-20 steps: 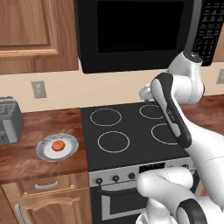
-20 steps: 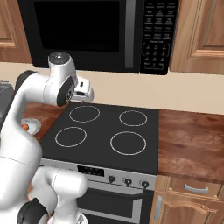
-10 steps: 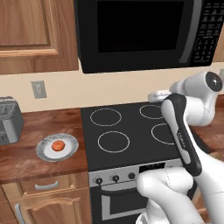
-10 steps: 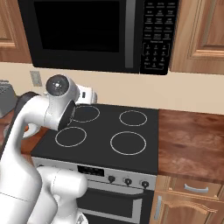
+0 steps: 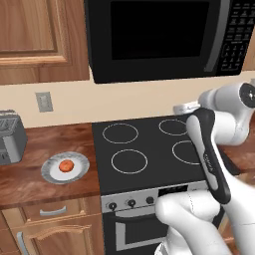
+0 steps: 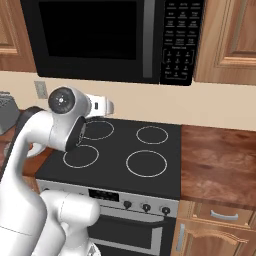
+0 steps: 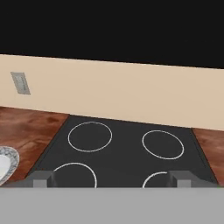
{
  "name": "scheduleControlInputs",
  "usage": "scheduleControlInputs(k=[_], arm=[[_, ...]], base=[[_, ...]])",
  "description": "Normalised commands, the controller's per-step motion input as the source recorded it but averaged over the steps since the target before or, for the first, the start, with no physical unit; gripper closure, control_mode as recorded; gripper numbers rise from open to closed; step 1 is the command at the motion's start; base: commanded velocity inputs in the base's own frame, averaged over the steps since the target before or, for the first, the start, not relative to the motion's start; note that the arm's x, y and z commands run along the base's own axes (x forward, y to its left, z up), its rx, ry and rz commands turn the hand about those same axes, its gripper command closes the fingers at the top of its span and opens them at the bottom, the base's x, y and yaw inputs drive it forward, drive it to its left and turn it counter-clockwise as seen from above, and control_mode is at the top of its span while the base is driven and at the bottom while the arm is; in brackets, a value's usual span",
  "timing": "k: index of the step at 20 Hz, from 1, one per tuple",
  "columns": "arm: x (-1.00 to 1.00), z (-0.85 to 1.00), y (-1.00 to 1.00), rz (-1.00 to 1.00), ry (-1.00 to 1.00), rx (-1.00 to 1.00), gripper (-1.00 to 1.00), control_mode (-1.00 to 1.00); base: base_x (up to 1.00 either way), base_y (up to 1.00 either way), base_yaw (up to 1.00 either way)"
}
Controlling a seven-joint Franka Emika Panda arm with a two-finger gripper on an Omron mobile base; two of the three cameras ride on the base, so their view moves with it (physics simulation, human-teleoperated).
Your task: Pick the squash from the counter and place it in the microwave. Then turn on the microwave.
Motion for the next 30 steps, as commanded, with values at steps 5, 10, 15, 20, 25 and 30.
scheduleControlInputs(k=[5, 10, 15, 20, 25, 30], arm=[[-0.12, 0.38, -0.21, 0.00, 0.07, -0.03, -1.00, -1.00], [-0.12, 0.27, -0.21, 0.00, 0.00, 0.00, -1.00, -1.00], [-0.07, 0.23, -0.20, 0.00, -0.02, 0.00, -1.00, -1.00], [0.00, 0.25, -0.15, -0.04, -0.01, -0.01, -1.00, -1.00], [0.00, 0.26, -0.19, -0.05, 0.00, 0.00, -1.00, -1.00], [0.01, 0.24, -0.26, -0.03, 0.00, 0.00, -1.00, -1.00]], base=[[0.00, 0.00, 0.00], [0.00, 0.00, 0.00], [0.00, 0.00, 0.00], [0.00, 0.00, 0.00], [0.00, 0.00, 0.00], [0.00, 0.00, 0.00]])
